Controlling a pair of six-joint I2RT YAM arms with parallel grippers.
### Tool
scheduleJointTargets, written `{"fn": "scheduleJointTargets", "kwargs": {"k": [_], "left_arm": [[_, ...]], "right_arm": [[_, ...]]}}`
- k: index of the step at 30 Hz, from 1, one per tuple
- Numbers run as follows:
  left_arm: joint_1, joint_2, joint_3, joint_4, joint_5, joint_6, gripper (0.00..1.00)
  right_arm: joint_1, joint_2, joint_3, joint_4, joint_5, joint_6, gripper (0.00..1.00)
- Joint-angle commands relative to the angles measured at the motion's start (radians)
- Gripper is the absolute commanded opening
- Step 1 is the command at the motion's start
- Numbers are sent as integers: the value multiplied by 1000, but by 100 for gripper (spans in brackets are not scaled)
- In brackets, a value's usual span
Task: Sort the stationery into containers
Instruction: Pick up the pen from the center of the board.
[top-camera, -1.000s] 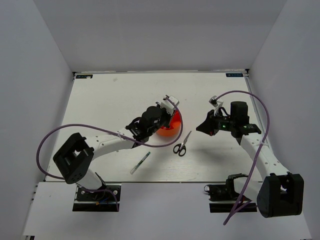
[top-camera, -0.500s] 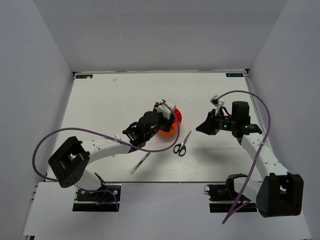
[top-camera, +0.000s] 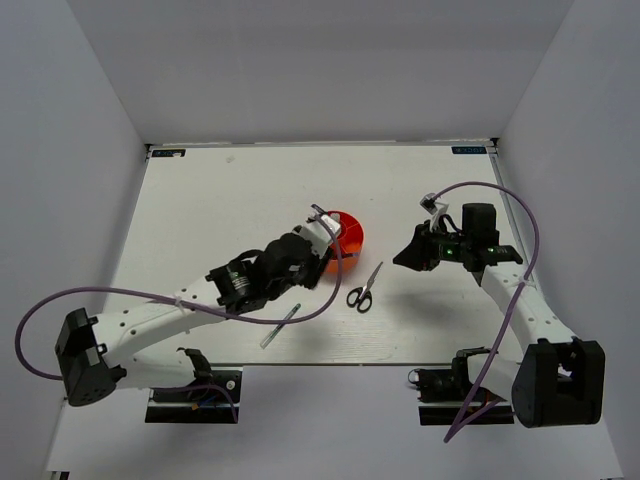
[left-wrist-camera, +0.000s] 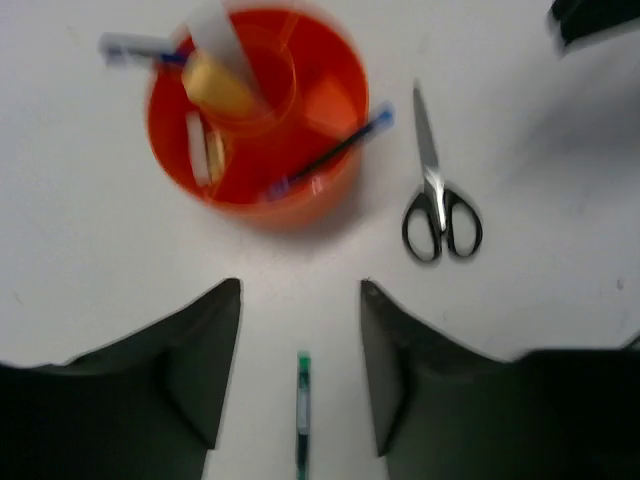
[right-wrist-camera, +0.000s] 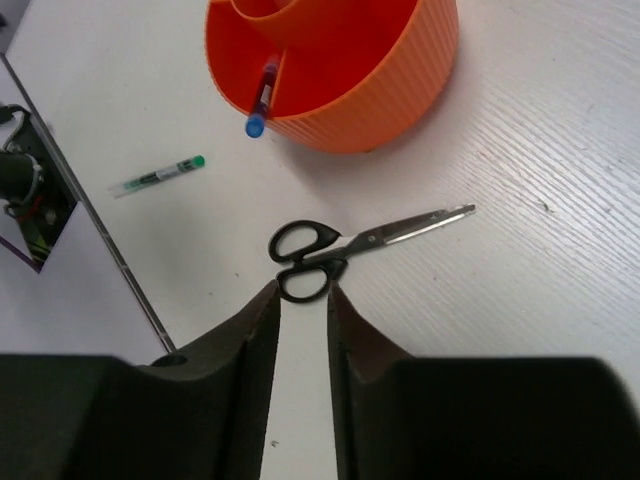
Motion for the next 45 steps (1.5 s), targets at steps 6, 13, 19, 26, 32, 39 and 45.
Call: {"fn": "scheduleJointTargets", "kwargs": {"k": [6,13,19,26,32,39,45], "left_arm": [[73,184,-22,-386,105,-83,69],[177,312,-41,-323,218,-107,44],[188,359,-65,-306,287,-139,44],[168,353,-99,-301,303,-158,44],[157,351,-121,-306,303,-166,44],[159,393,-168,-275,307,-179,38],[156,414,-162,-284,317,-170,6]], "right_arm": [[-2,41,80,-71,52,-10,45],[-8,29,69,-65,65,-7,45],[-8,41,72,-64,67,-16,45],[-11,43,71,-68,68,-16,45],[-13,42,72,-67,62,-11,45],[-20,42,72,-70,58,-10,45],[-26,41,72,-65,50,-7,45]]}}
